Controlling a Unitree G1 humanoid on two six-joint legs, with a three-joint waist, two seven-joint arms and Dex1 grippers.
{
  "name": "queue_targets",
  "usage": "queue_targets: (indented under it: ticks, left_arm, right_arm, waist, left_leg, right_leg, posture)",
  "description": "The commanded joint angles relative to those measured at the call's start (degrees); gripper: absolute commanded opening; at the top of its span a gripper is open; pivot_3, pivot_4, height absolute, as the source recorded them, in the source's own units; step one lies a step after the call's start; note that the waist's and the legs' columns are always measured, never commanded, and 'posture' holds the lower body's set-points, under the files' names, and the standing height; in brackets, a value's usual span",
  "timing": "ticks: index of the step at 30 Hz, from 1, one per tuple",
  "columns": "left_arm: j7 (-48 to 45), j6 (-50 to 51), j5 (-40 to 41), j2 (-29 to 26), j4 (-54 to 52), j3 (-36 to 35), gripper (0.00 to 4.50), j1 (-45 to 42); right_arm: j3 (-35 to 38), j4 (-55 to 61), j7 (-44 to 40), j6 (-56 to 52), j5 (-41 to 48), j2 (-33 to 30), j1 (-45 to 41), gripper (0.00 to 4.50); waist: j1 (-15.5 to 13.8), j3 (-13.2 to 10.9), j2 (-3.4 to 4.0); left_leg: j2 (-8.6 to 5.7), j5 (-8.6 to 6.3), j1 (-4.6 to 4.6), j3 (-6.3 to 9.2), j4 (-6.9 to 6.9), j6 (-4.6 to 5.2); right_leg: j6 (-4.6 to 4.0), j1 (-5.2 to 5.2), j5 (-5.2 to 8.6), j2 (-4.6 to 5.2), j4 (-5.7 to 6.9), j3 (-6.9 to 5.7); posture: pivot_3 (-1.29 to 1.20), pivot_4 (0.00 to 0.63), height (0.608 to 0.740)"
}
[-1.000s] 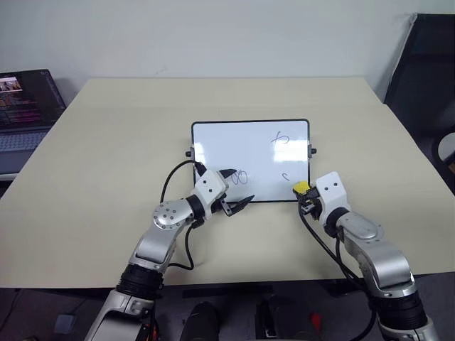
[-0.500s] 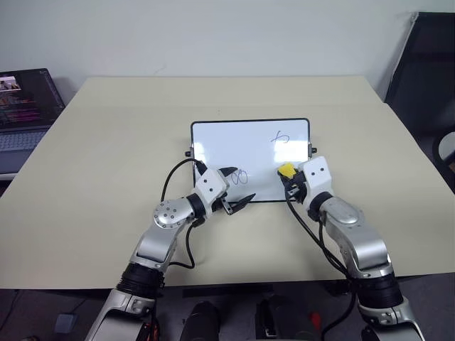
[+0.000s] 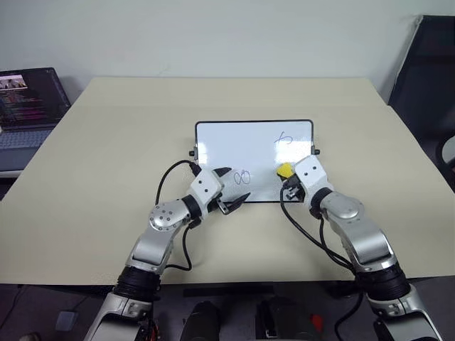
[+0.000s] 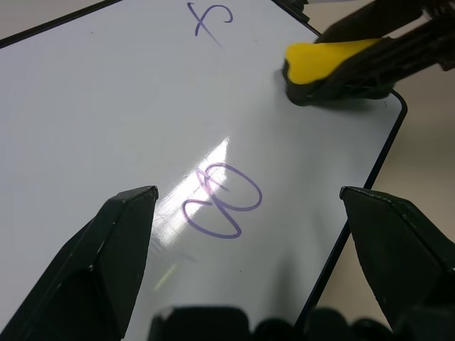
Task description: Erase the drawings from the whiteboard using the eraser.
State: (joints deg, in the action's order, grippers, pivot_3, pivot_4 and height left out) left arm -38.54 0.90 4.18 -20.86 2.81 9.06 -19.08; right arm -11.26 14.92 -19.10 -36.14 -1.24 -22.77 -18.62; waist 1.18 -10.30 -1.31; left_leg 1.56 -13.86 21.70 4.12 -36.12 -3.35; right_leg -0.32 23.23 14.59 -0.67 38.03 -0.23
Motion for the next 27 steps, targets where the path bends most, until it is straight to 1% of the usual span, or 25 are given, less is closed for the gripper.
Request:
queue_targets:
  ticks: [1,6,10,18,22,27]
  left_arm:
    - [0.47,-0.26,0.21,-0.3,-2.78,-0.85,4.5,-0.33]
    - [0.63,-0.09,0.29,-0.13,-2.76,-0.72,4.5,-0.46]
    - [0.16,-0.26,0.5,0.32,-2.71,-0.15,4.5,-0.51]
    - [-0.79,-1.12,0.52,1.11,-1.78,0.11,4.5,-1.65]
    - [-0.9,-3.61,0.84,1.32,-2.74,-0.55,4.5,-2.58]
    - [2.6,-6.15,2.32,4.24,-2.75,-3.04,4.5,-5.55]
  right_arm:
    - [1.82,0.29,-0.43,-3.26,-0.64,-1.96,4.46,1.23]
    - [2.96,3.71,-0.82,-4.7,-0.52,-3.31,8.89,1.23]
    - [4.08,5.39,-0.97,-5.19,-0.28,-4.06,10.43,1.23]
    - [7.3,5.21,1.4,-2.26,0.97,0.34,8.21,1.23]
    - [9.69,5.12,1.44,2.22,2.21,1.95,7.69,1.23]
    - [10.44,3.14,2.36,6.67,3.16,4.3,3.84,1.23]
  waist:
    - [0.07,0.01,-0.03]
    - [0.33,0.03,-0.05]
    - [0.34,0.03,-0.06]
    - [0.51,0.02,-0.07]
    - [0.51,0.0,-0.06]
    - [0.48,-0.05,-0.07]
  left_leg:
    - [0.0,0.0,-0.01,-0.04,0.0,0.0]
    - [0.0,0.01,-0.11,-0.04,-0.02,0.01]
    - [0.0,0.02,-0.14,-0.05,-0.03,0.02]
    - [-0.01,0.02,-0.12,-0.13,-0.02,0.02]
    - [-0.02,0.02,-0.07,-0.15,0.0,0.02]
    - [-0.03,0.02,0.06,-0.2,0.03,0.02]
  right_leg:
    - [0.01,0.0,0.0,0.0,0.0,0.04]
    - [0.04,-0.07,-0.02,-0.01,0.05,0.07]
    - [0.04,-0.07,-0.03,-0.02,0.04,0.08]
    - [0.07,-0.05,-0.04,-0.02,0.03,0.19]
    - [0.07,0.0,-0.04,-0.03,0.0,0.23]
    - [0.08,0.14,-0.05,-0.03,-0.02,0.3]
  posture:
    - [0.0,0.15,0.74]
    - [0.0,0.15,0.74]
    - [0.0,0.15,0.74]
    - [0.0,0.15,0.74]
    - [0.0,0.15,0.74]
    - [0.0,0.15,0.74]
